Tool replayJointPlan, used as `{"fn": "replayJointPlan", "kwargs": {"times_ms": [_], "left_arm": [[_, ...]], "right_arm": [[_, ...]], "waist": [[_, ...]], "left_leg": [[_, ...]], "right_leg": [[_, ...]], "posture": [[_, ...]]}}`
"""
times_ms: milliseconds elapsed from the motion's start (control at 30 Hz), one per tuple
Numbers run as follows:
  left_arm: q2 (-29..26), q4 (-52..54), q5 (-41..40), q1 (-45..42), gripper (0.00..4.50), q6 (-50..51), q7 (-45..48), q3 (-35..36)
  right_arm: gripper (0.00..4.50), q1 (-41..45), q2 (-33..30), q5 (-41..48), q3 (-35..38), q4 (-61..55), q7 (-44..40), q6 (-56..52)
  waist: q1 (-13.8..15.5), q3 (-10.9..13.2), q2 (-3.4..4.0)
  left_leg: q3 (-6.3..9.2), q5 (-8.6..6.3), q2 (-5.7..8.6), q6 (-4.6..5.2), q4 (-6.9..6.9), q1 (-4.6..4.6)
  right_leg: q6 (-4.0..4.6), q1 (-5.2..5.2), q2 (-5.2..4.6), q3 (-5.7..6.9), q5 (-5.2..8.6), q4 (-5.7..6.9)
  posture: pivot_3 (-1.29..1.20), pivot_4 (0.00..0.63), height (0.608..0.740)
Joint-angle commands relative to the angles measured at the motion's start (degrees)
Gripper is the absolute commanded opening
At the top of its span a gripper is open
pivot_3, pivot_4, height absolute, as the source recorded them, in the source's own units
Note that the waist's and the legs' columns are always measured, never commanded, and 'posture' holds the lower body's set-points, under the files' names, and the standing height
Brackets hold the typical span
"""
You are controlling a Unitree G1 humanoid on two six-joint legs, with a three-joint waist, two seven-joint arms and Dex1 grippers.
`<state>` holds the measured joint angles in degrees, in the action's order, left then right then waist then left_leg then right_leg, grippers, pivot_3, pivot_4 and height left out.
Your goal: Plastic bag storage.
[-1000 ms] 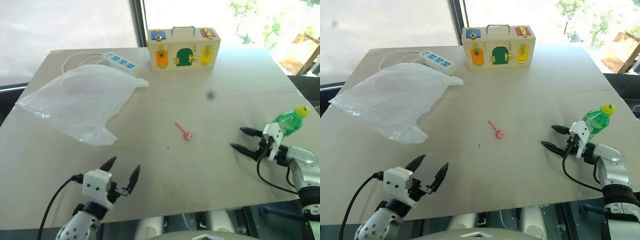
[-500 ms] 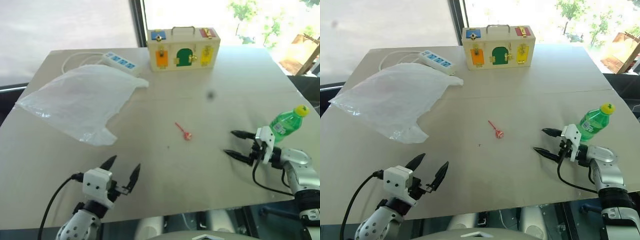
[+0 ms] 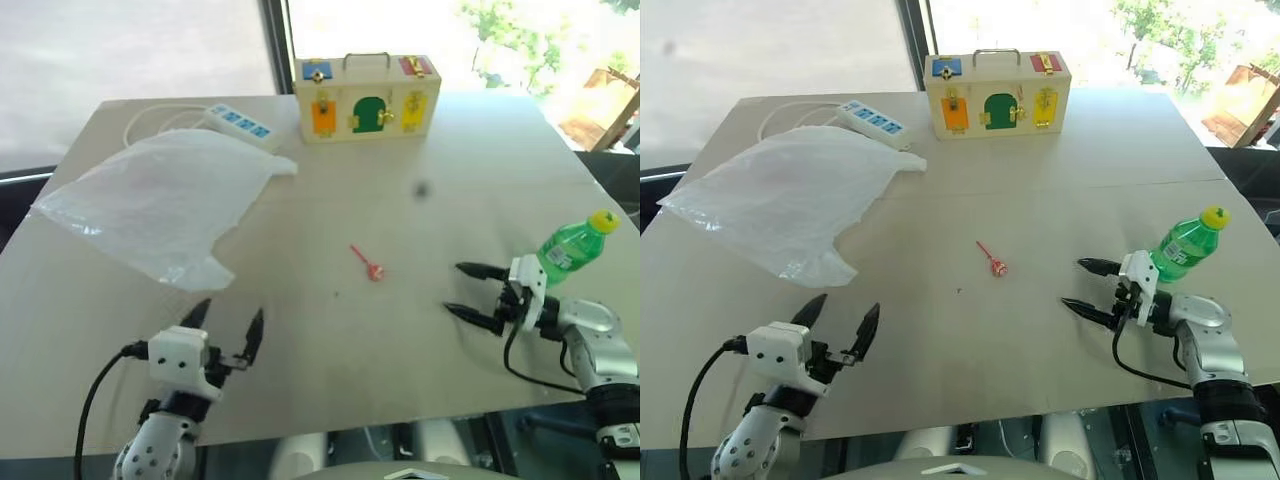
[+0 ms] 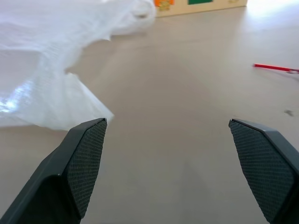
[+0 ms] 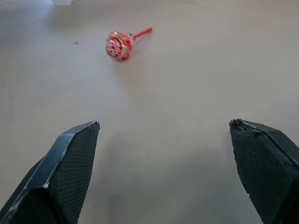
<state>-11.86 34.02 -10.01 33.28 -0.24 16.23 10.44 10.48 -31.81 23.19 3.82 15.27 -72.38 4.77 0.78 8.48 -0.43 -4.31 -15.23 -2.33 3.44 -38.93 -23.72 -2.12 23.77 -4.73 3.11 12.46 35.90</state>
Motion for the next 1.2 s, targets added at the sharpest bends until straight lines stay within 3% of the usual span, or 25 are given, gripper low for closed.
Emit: {"fn": "replayJointPlan", "kwargs": {"times_ms": [33, 433, 933, 1033, 1200], "left_arm": [[2.4, 1.6, 3.2, -2.1, 4.43, -1.6, -5.6, 2.3], [10.6, -8.9, 2.7, -21.0, 4.43, 3.7, -18.8, 5.3], [10.9, -17.4, 3.5, -27.0, 4.43, 4.2, -24.2, 7.5], [10.5, -18.4, 3.4, -27.8, 3.77, 3.5, -24.5, 8.1], [10.6, -18.4, 3.2, -28.3, 1.66, 3.2, -24.4, 8.1]], "right_arm": [[4.50, -0.8, -0.1, 4.4, -0.3, -7.9, -1.8, -3.7], [4.50, -1.1, 0.6, 6.1, -2.3, -17.1, 0.4, -8.8], [4.50, -0.6, 0.9, 5.2, -2.7, -16.8, 1.1, -8.0], [4.50, -0.7, 0.8, 5.3, -2.7, -17.0, 1.0, -7.7], [4.50, -0.4, 1.2, 5.3, -3.0, -17.5, 1.3, -7.5]], "waist": [[0.0, 0.0, 0.00], [0.1, 0.0, -0.05], [0.0, 0.0, -0.05], [0.0, 0.0, -0.05], [0.0, 0.0, -0.05]], "left_leg": [[0.01, 0.00, -0.01, 0.00, -0.02, 0.00], [0.12, 0.00, 0.02, 0.00, -0.25, -0.03], [0.10, 0.00, 0.06, 0.00, -0.28, -0.01], [0.10, 0.00, 0.05, 0.00, -0.28, -0.01], [0.10, 0.00, 0.05, 0.00, -0.28, 0.00]], "right_leg": [[0.00, 0.00, 0.00, 0.00, 0.00, 0.01], [-0.03, -0.09, 0.01, 0.07, -0.03, 0.13], [-0.16, -0.12, 0.10, 0.05, -0.11, 0.15], [-0.16, -0.12, 0.10, 0.05, -0.11, 0.15], [-0.16, -0.13, 0.09, 0.05, -0.12, 0.16]], "posture": [[0.00, 0.150, 0.740], [0.00, 0.150, 0.740], [0.00, 0.150, 0.740], [0.00, 0.150, 0.740], [0.00, 0.150, 0.740]]}}
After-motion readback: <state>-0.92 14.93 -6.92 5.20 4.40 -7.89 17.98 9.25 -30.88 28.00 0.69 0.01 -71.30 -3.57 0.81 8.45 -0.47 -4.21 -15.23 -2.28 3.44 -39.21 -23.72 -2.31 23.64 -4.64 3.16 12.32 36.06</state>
